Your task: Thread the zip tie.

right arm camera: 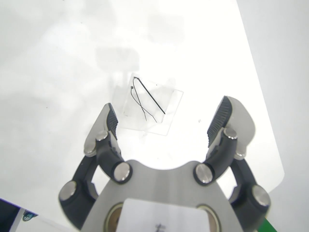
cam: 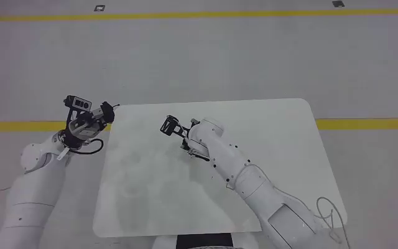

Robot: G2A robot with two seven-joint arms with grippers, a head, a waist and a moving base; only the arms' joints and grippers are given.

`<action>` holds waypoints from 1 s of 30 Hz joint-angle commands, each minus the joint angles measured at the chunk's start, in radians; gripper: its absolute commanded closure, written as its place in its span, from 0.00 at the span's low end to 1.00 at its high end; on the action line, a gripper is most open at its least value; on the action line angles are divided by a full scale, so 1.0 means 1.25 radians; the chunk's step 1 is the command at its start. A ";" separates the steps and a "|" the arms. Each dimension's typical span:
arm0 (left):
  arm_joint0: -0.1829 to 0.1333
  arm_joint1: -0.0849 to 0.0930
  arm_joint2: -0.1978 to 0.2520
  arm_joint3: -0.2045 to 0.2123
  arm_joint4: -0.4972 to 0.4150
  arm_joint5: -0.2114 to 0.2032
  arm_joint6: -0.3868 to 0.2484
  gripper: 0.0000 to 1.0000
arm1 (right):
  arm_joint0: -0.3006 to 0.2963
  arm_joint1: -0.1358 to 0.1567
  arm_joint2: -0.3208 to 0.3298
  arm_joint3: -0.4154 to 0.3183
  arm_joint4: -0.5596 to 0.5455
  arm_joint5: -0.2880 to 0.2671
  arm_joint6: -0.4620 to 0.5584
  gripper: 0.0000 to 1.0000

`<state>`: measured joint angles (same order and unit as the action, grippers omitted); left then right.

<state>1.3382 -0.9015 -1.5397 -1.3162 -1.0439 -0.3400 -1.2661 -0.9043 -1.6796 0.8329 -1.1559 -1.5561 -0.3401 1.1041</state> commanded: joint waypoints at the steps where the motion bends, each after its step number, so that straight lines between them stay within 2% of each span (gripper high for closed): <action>1: 0.000 0.000 0.000 0.000 0.000 0.000 0.000 1.00 | 0.009 0.006 -0.015 0.001 0.021 0.000 0.009 0.56; 7: 0.000 0.000 0.000 0.000 0.000 0.000 0.000 1.00 | 0.037 0.028 -0.066 0.020 0.077 0.000 0.021 0.77; 11: 0.000 0.000 0.000 0.000 0.000 0.000 0.000 1.00 | 0.049 0.038 -0.085 0.030 0.083 0.000 0.024 0.85; 12: 0.000 0.000 0.000 0.000 0.000 0.000 0.000 1.00 | 0.051 0.039 -0.089 0.032 0.080 0.000 0.024 0.91; 20: 0.000 0.000 0.000 0.000 0.000 0.000 0.000 1.00 | 0.055 0.038 -0.110 0.072 0.085 0.000 -0.006 0.94; 26: 0.000 0.000 0.000 0.000 0.000 0.000 0.000 1.00 | 0.067 0.027 -0.136 0.122 0.097 0.000 -0.029 0.87; 30: 0.000 0.000 0.000 0.000 0.000 0.000 0.000 1.00 | 0.078 0.016 -0.151 0.158 0.094 0.007 -0.053 0.86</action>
<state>1.3382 -0.9015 -1.5397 -1.3162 -1.0439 -0.3400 -1.2661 -0.8105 -1.6559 0.6490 -0.9717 -1.4370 -0.3345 1.0469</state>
